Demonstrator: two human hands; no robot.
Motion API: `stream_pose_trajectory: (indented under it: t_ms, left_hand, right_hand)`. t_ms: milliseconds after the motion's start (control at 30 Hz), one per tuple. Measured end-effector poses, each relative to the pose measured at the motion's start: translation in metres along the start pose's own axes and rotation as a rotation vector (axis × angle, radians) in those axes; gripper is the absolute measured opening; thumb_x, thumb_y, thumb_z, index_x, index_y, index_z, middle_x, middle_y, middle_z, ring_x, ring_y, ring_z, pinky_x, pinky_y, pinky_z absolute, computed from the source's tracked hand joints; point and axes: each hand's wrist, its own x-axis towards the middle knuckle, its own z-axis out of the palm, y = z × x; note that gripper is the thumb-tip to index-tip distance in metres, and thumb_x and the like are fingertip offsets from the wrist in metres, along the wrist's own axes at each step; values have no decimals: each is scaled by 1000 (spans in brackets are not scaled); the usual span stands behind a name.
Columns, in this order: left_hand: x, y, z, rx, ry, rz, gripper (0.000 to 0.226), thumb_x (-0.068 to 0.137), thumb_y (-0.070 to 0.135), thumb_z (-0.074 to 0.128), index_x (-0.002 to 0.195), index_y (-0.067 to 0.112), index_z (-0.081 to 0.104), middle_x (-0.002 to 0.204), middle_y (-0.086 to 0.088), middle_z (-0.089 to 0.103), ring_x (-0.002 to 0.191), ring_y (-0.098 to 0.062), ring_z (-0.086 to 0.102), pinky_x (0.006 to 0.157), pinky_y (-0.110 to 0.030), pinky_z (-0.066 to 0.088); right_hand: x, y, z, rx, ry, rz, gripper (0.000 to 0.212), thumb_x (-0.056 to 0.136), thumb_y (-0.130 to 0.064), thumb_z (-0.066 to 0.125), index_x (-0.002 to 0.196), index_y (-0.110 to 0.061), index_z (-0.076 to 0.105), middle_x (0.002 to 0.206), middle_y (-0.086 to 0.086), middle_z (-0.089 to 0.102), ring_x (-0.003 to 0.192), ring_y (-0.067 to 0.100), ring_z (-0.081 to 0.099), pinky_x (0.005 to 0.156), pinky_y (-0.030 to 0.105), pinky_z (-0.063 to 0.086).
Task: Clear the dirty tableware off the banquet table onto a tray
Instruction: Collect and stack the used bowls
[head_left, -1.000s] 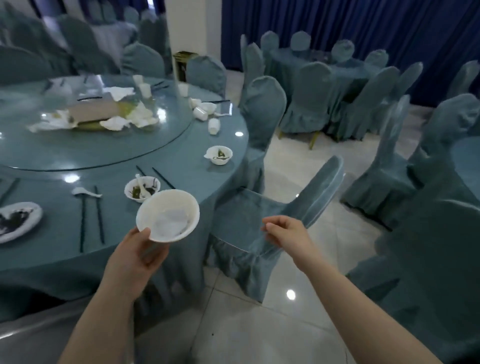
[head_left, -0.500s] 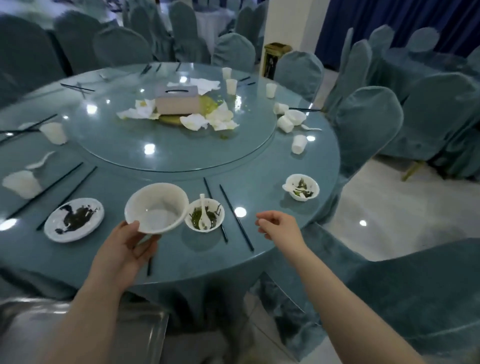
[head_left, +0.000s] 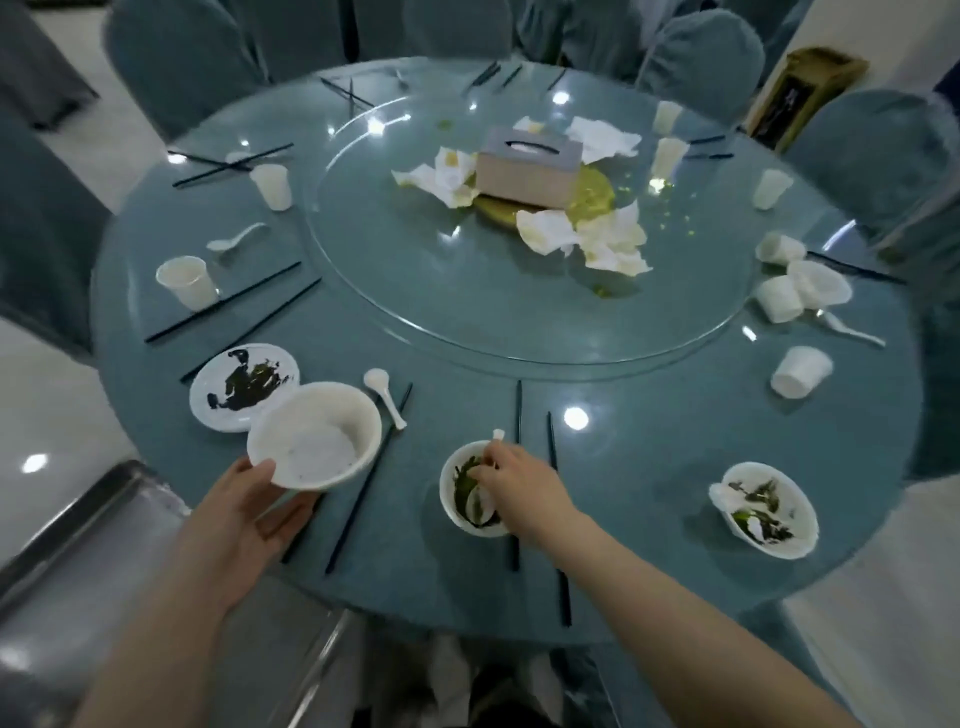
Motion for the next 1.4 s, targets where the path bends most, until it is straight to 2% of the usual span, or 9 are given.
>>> stream_pose_trajectory:
  t_ms: [233,367,500,633,733,867,1067,1233,1400]
  left_hand:
    - [6,-10,4,-74,99,-10,13,93,18,50,91,23,61,98,-8,67,92,-28,64,88,-38,47]
    - [5,-18,6,-104,145,-17,12,93,17,50,93,23,60,100,-7,64,89,-26,63,77,-33,54]
    - [-1,-23,1,-110,180,-15,14,94,16,49,93,23,61,86,-2,68,85,-23,64,60,-26,59]
    - [-4,-28,-6,-104,190,-9,17,93,15,50,97,23,64,82,0,71,84,-23,65,67,-33,59]
    - [-3,-32,-6,-100,171,-13,18,92,14,51,102,22,64,97,-3,67,87,-24,66,77,-36,51]
    - [0,-35,-3,-24,117,-16,28,91,13,55,118,22,59,97,0,71,85,-22,68,77,-35,50]
    - [1,-40,6,63,58,-35,41,92,16,58,132,21,49,96,0,72,85,-19,68,71,-31,52]
    - [-4,-46,20,130,-64,-27,36,90,19,60,125,21,55,97,2,73,79,-14,72,64,-27,55]
    - [-9,-49,37,262,-153,-16,35,87,16,62,121,22,59,88,-1,75,73,-18,72,60,-26,56]
  right_hand:
    - [26,7,-2,95,72,-7,17,94,-18,51,105,-14,64,105,3,51,96,23,54,61,31,38]
    - [51,25,-16,410,288,201,23,97,-28,49,98,-22,71,90,-2,54,76,19,53,60,31,43]
    - [72,47,-14,509,118,414,26,96,-24,49,97,-16,74,80,-1,67,67,18,60,62,35,53]
    - [66,57,0,652,170,472,24,93,-30,57,114,-22,62,78,-13,58,66,3,53,56,24,41]
    - [50,62,6,577,64,427,19,86,-44,61,96,-28,59,75,-15,56,67,3,55,52,22,39]
    - [33,58,10,590,-27,404,12,86,-34,63,82,-23,62,75,-6,64,70,14,60,56,24,46]
    - [13,24,-16,1278,257,567,10,85,-22,67,77,-16,67,62,-1,68,42,5,58,40,17,43]
    - [3,-20,-35,1370,174,520,14,87,-23,66,84,-9,68,64,1,68,45,7,56,42,21,44]
    - [-11,-34,-29,1456,163,556,15,87,-26,65,86,-11,61,91,10,68,78,20,67,67,34,61]
